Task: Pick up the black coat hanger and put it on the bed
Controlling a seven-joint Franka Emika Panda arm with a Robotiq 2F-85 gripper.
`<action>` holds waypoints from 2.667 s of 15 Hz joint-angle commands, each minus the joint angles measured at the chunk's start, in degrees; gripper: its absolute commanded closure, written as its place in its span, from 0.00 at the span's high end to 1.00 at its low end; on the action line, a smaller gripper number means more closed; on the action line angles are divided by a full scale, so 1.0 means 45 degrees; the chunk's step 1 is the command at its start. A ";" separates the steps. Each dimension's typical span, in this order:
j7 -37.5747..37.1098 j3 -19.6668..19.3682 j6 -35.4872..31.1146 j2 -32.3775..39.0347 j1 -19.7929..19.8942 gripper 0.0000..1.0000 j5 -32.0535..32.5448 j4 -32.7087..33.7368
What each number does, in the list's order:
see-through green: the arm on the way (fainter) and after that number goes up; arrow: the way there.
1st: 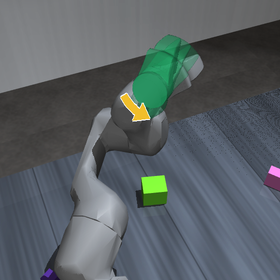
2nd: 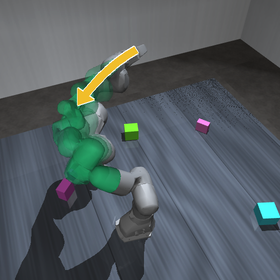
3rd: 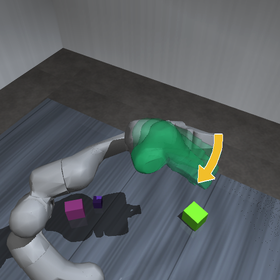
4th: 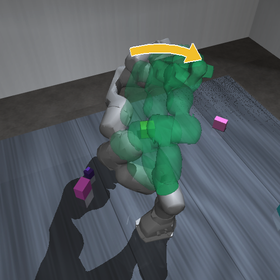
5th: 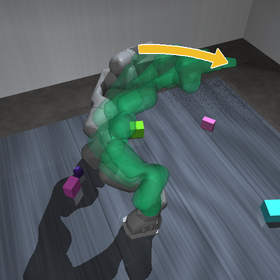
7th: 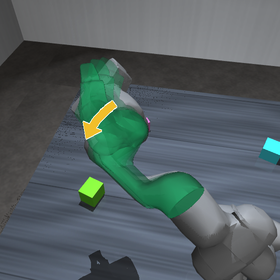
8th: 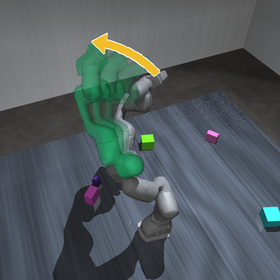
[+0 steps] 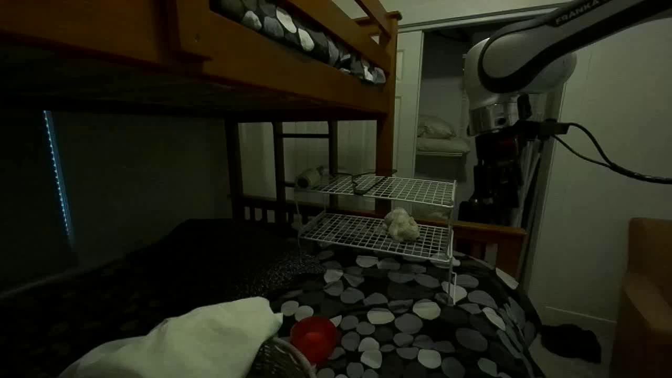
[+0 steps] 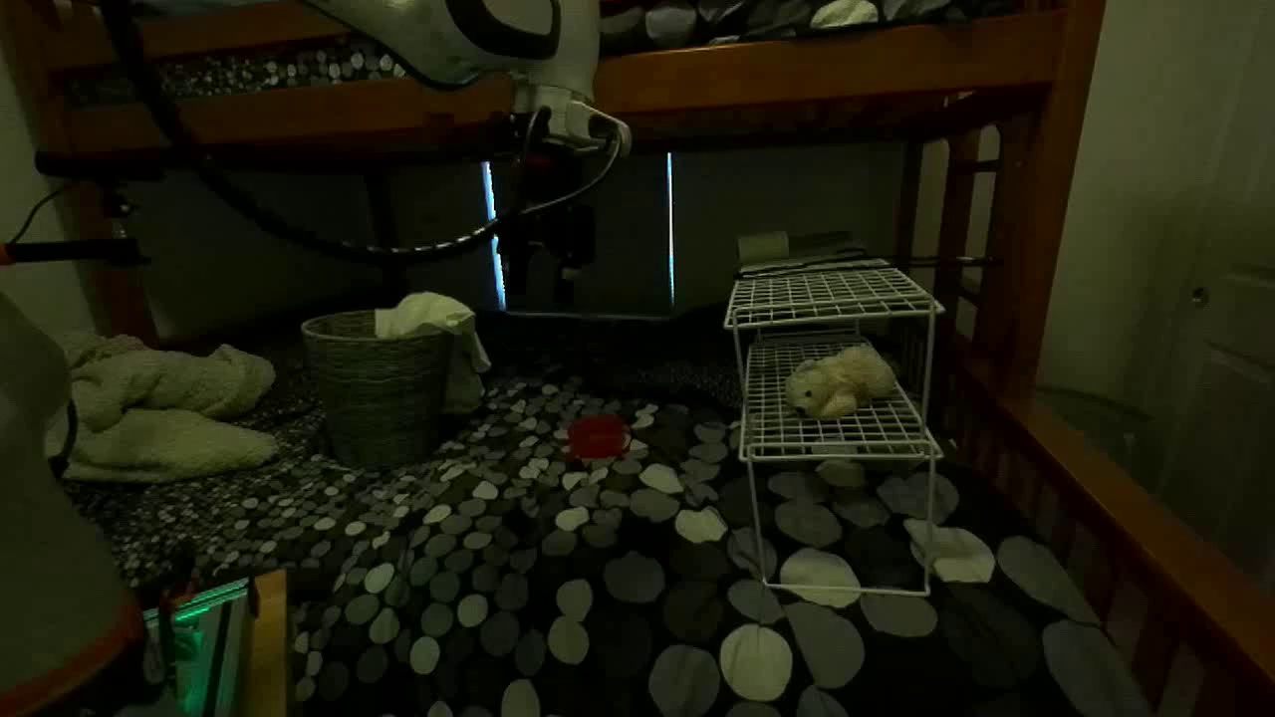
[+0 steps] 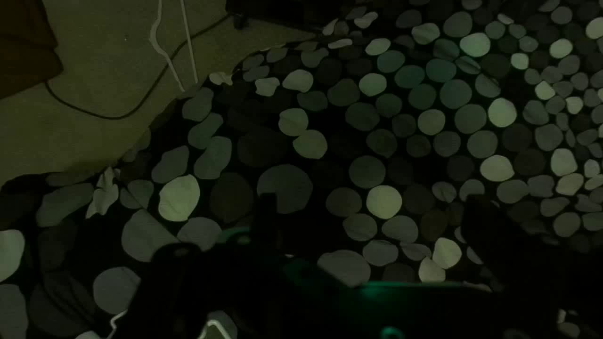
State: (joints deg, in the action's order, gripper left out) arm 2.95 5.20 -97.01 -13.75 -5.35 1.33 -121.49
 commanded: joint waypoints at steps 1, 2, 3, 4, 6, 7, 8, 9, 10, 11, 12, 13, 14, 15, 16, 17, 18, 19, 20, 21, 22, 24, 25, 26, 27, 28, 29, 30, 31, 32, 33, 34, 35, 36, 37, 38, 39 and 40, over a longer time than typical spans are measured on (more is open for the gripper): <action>-0.0007 -0.0002 0.0030 0.0009 -0.0007 1.00 0.0001 0.0028; -0.0007 -0.0002 0.0030 0.0009 -0.0007 1.00 0.0001 0.0028; -0.0849 0.0066 -0.0181 -0.0049 0.0025 1.00 -0.0286 0.0075; -0.1644 0.0000 -0.0495 0.0073 0.0167 1.00 -0.0514 0.0320; -0.2041 -0.0371 -0.0224 0.0420 0.0488 1.00 -0.0743 0.1255; -0.2250 -0.0553 -0.0092 0.0523 0.0664 1.00 -0.0821 0.1685; -0.2421 -0.0765 0.0082 0.0738 0.0861 1.00 -0.0904 0.2291; -0.2666 -0.0929 0.0094 0.0983 0.1034 1.00 -0.1011 0.2832; -0.2849 -0.1142 0.0286 0.1270 0.1228 1.00 -0.1144 0.3582; -0.3152 -0.1297 0.0262 0.1557 0.1388 1.00 -0.1272 0.4172; -0.3421 -0.1488 0.0281 0.1865 0.1579 1.00 -0.1374 0.4817; -0.3847 -0.1602 0.0191 0.2061 0.1707 1.00 -0.1485 0.5259; -0.3124 -0.1414 -0.0263 0.1336 0.1524 1.00 -0.1031 0.4097; -0.3113 -0.1499 -0.0277 0.1505 0.1606 1.00 -0.1051 0.4426; -0.3081 -0.1505 -0.0276 0.1544 0.1613 1.00 -0.1048 0.4441; -0.3081 -0.1478 -0.0277 0.1542 0.1593 1.00 -0.1045 0.4387; -0.3083 -0.1426 -0.0278 0.1536 0.1562 1.00 -0.1043 0.4356; -0.3946 -0.1422 -0.0185 0.1506 0.1625 1.00 -0.1159 0.4288; -0.4950 -0.1441 -0.0360 0.1949 0.1728 1.00 -0.1080 0.4606; -0.5357 -0.1546 -0.0688 0.2531 0.1836 1.00 -0.1142 0.5071; -0.5615 -0.1726 -0.0973 0.3277 0.1959 1.00 -0.1538 0.5776; -0.6174 -0.1996 -0.1391 0.4667 0.2140 1.00 -0.2070 0.7322; -0.6413 -0.2103 -0.1598 0.5300 0.2205 1.00 -0.2491 0.8040; -0.6509 -0.2208 -0.1801 0.5827 0.2309 1.00 -0.3048 0.8720; -0.6716 -0.2241 -0.2010 0.6407 0.2389 1.00 -0.3575 0.9465; -0.6827 -0.2277 -0.2230 0.6912 0.2518 1.00 -0.4108 1.0252; -0.7062 -0.2284 -0.2557 0.7435 0.2604 1.00 -0.4479 1.1011; -0.7293 -0.2281 -0.3030 0.7949 0.2610 1.00 -0.4556 1.1769; -0.7484 -0.2300 -0.3278 0.8392 0.2664 1.00 -0.4583 1.2534; -0.7993 -0.2391 -0.3679 0.8895 0.2574 1.00 -0.4243 1.3268; -0.8393 -0.2437 -0.3757 0.9334 0.2594 1.00 -0.4168 1.4012; -0.8890 -0.2529 -0.3720 0.9682 0.2565 1.00 -0.3923 1.4734; -0.8066 -0.2355 -0.3906 0.8590 0.2532 1.00 -0.4085 1.2894; -0.8360 -0.2401 -0.3911 0.8947 0.2532 1.00 -0.4061 1.3513; -0.8485 -0.2431 -0.3911 0.9198 0.2532 1.00 -0.4061 1.3928; -0.8554 -0.2452 -0.3910 0.9358 0.2532 1.00 -0.4060 1.4175; -0.8588 -0.2461 -0.3910 0.9452 0.2532 1.00 -0.4060 1.4313; -0.8813 -0.2397 -0.4371 0.9547 0.2379 1.00 -0.4162 1.4141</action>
State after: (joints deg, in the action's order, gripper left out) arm -35.71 -5.87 -114.61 28.91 6.00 -16.95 -56.94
